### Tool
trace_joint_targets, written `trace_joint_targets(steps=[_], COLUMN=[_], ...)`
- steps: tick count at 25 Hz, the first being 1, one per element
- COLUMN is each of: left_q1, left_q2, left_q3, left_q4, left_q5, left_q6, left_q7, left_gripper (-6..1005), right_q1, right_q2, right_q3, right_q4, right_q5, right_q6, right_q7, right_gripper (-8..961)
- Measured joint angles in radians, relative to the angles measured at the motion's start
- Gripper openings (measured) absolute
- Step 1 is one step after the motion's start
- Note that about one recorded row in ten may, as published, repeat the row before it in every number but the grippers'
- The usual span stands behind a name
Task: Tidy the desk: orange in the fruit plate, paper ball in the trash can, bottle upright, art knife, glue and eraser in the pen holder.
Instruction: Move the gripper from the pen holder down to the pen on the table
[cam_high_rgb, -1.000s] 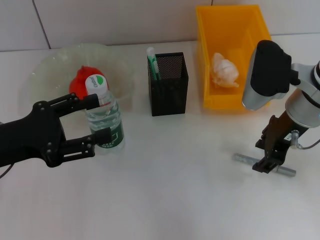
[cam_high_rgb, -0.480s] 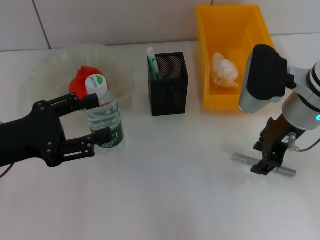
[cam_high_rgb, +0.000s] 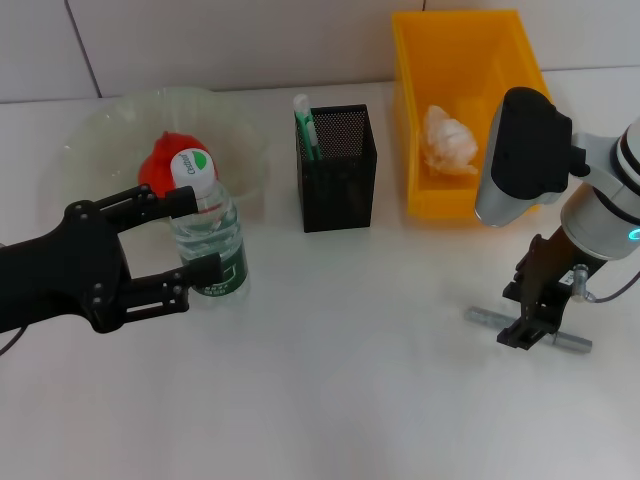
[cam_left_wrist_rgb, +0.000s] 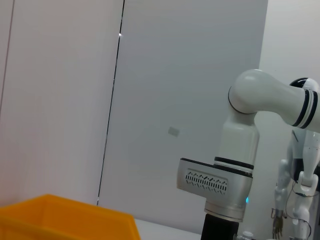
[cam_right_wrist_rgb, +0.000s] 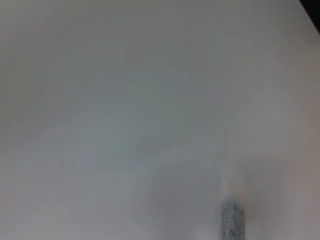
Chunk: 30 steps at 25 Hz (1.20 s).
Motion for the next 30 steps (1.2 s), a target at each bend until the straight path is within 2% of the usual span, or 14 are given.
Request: trace_joint_targets(steps=[30], left_q1=[-0.001], left_q2=[0.0], left_q3=[0.002], left_q4=[-0.001], left_q5=[0.0], left_q6=[-0.001], left_q7=[0.003], left_gripper=[806], right_q1=[0.0], right_q2=[0.0], right_q3=[-0.001], right_q4=[0.019], right_q5=[0.001], right_q6=[0.001], right_q7=[0.002], right_gripper=[480])
